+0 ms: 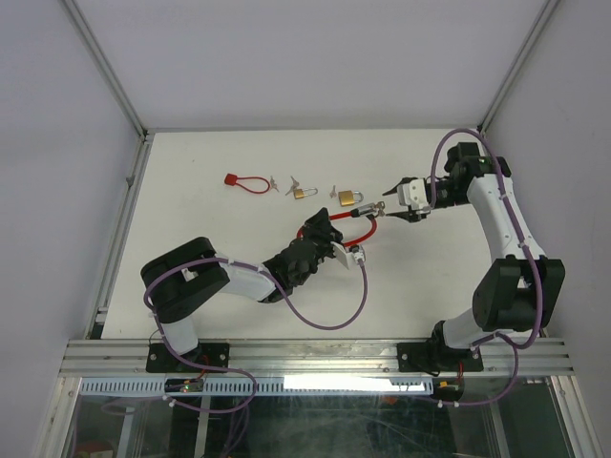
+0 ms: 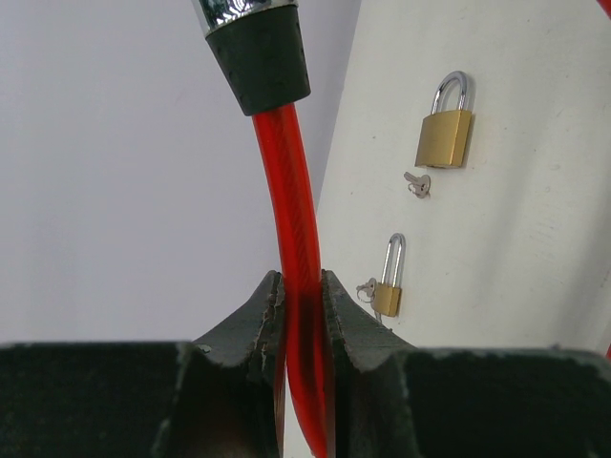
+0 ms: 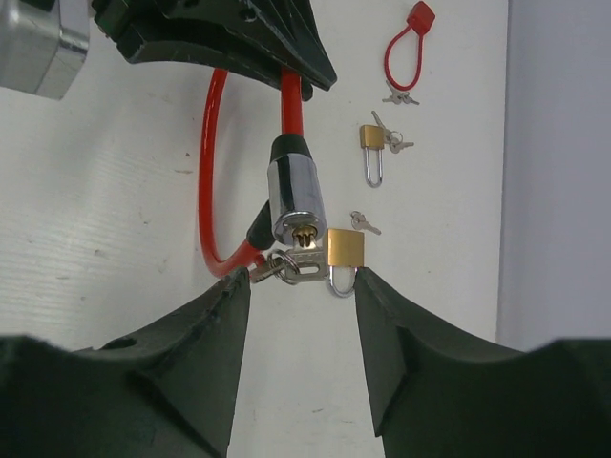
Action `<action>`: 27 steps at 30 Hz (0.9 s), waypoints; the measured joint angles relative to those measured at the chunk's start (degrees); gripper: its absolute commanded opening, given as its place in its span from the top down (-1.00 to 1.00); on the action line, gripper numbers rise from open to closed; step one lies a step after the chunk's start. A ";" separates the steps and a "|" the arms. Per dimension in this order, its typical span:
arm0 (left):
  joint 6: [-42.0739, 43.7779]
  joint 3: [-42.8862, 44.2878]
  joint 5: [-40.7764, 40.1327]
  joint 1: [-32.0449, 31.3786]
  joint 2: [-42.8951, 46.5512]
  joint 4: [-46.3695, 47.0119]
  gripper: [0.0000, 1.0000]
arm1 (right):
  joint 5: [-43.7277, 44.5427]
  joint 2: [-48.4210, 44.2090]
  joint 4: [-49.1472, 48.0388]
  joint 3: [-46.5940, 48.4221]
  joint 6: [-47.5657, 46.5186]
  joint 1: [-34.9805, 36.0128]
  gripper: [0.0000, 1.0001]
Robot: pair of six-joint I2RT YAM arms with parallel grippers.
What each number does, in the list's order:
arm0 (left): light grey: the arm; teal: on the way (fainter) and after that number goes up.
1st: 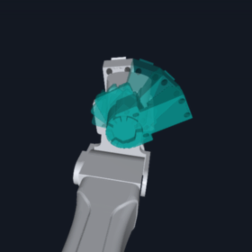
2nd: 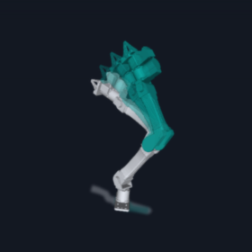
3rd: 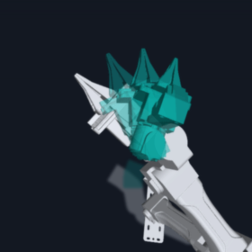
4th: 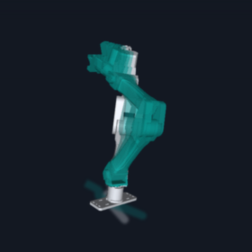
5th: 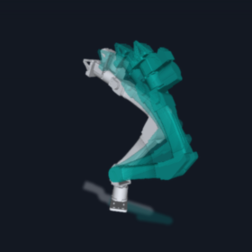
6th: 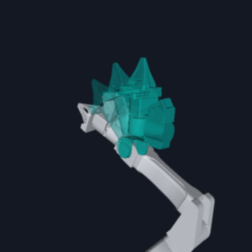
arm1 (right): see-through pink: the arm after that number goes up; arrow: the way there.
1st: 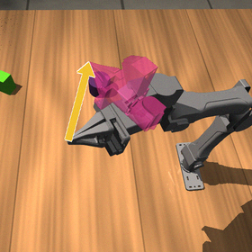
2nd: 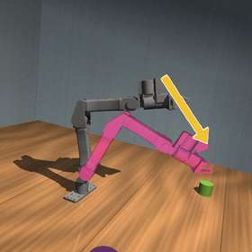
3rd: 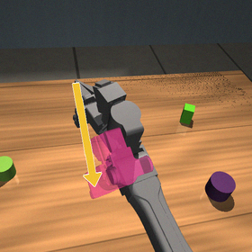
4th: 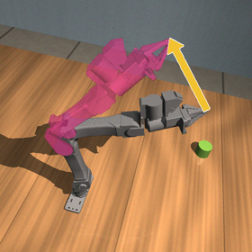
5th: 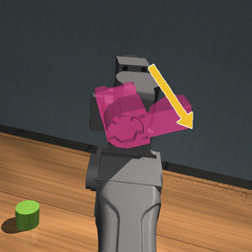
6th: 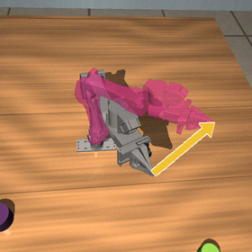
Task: Lock with the key
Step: Lock the lock.
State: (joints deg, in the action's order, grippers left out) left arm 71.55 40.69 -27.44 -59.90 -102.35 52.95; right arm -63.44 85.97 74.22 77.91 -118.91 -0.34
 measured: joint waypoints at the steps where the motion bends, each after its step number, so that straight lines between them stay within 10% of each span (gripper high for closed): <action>1: 0.00 0.00 0.00 0.00 0.00 0.00 1.00 | 0.33 -0.09 -0.59 0.00 0.00 0.04 0.00; 27: 0.00 0.00 0.04 0.00 0.00 -0.09 1.00 | 7.21 -0.11 -6.71 -0.50 -0.22 3.93 0.57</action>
State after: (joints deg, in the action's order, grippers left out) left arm 71.55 40.69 -27.40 -59.90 -102.35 52.86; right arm -56.23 85.86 67.51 77.41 -119.13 3.60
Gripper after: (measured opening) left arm 0.150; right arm 0.260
